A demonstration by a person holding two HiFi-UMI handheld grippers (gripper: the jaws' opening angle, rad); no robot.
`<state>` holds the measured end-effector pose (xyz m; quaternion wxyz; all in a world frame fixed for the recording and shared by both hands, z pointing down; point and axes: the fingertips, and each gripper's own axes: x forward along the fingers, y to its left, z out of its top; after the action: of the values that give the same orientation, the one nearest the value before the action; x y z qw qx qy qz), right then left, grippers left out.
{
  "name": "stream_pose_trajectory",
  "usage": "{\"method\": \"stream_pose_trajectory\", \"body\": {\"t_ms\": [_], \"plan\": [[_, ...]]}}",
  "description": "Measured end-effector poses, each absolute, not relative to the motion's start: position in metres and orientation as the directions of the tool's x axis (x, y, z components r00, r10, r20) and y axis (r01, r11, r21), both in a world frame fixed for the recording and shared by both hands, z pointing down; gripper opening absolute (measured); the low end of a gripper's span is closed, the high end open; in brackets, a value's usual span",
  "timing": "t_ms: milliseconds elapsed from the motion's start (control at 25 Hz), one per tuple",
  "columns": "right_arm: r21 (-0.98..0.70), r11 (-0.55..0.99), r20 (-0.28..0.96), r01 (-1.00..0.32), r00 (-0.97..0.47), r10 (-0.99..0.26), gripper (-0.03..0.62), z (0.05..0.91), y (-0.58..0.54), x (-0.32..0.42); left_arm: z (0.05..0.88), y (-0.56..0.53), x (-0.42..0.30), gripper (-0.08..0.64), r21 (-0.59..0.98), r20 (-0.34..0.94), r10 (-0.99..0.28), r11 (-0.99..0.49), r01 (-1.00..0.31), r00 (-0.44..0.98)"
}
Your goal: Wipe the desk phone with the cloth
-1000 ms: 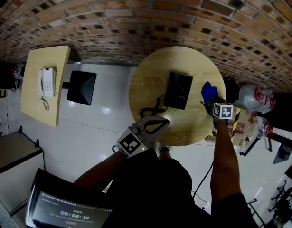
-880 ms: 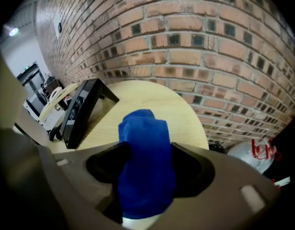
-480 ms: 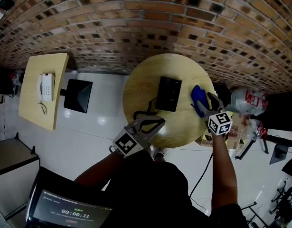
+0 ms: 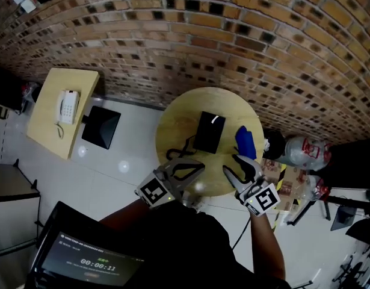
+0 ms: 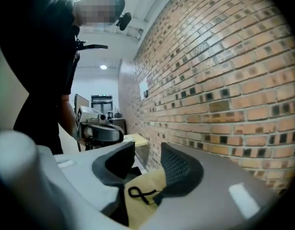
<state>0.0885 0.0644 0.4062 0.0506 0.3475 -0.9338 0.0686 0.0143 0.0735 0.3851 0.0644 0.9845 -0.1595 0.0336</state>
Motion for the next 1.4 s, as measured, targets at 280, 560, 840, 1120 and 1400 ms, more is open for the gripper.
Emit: {"method": "stream_pose_trajectory", "body": {"t_ms": [280, 560, 840, 1120, 1400], "plan": [[-0.131, 0.822, 0.067, -0.555, -0.832, -0.551, 0.037, 0.363, 0.116, 0.053, 0.365, 0.102, 0.011, -0.008, 0.111, 0.072, -0.331, -0.935, -0.337, 0.941], [-0.106, 0.817, 0.052, -0.567, -0.823, -0.565, 0.000, 0.343, 0.142, 0.039, 0.342, 0.119, 0.016, -0.009, 0.106, 0.034, -0.332, -0.937, -0.334, 0.943], [-0.147, 0.801, 0.046, -0.580, -0.813, -0.580, -0.002, 0.336, 0.139, 0.042, 0.333, 0.127, 0.023, -0.008, 0.144, 0.021, -0.316, -0.938, -0.315, 0.949], [-0.137, 0.797, 0.055, -0.588, -0.808, -0.587, -0.001, 0.335, 0.145, 0.037, 0.327, 0.132, 0.027, -0.009, 0.108, 0.003, -0.287, -0.952, -0.286, 0.958], [-0.157, 0.803, 0.056, -0.575, -0.817, -0.574, 0.000, 0.332, 0.148, 0.030, 0.325, 0.134, 0.022, -0.009, 0.117, 0.013, -0.292, -0.949, -0.292, 0.956]]}}
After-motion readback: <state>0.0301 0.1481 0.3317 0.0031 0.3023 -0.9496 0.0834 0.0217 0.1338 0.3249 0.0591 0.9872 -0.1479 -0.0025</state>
